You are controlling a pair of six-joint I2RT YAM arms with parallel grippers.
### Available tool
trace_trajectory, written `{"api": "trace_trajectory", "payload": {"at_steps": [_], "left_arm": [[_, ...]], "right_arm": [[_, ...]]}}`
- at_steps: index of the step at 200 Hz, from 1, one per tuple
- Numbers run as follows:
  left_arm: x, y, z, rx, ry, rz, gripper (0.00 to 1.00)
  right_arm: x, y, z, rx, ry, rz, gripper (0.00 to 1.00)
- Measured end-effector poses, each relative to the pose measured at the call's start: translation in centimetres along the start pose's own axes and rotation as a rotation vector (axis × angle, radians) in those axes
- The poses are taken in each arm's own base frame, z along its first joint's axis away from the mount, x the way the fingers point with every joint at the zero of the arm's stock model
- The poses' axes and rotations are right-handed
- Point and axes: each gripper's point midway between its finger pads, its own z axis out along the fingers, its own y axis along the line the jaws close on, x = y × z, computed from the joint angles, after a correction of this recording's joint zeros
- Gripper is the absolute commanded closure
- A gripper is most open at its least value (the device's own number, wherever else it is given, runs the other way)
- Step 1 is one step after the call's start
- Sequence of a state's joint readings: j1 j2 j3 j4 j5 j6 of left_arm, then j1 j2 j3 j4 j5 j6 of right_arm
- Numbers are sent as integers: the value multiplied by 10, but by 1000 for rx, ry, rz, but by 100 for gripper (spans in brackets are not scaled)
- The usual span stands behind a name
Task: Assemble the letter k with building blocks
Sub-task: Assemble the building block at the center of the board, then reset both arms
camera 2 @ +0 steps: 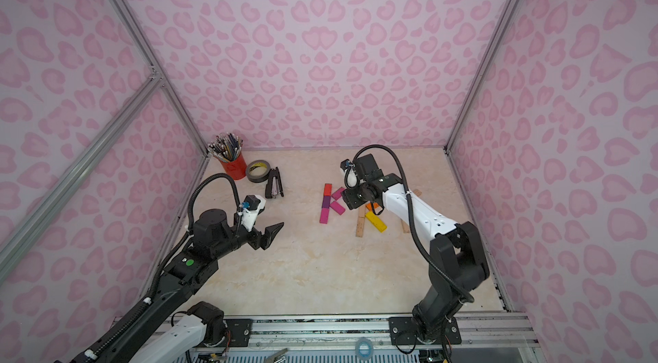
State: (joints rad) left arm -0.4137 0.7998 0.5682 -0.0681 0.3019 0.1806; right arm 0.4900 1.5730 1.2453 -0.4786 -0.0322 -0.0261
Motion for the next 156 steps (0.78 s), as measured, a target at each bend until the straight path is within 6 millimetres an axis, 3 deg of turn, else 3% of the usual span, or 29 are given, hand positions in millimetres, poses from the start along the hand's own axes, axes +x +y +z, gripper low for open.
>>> {"api": "trace_trajectory", "payload": {"at_steps": [28,65,98,129,143,156], "left_arm": [[11,45,-1,-185,-35,-150,0],[38,109,-16,-428,-100,-334,0],[62,147,-34,-600,-144,-399,0],[90,169,-52,-742,-174,-439,0],[98,171,-56,-768,-190,-440,0],[104,174,-59,-793,-196,-441,0]], "right_arm": [[27,-46,-32,162,-103,144,0],[81,-114,-59,409,-192,345,3],[134,-152,-51,538,-164,461,1],[173,-171,-30,591,-147,516,0],[183,-174,-16,576,-135,530,0],[175,-179,-9,563,-178,528,2]]}}
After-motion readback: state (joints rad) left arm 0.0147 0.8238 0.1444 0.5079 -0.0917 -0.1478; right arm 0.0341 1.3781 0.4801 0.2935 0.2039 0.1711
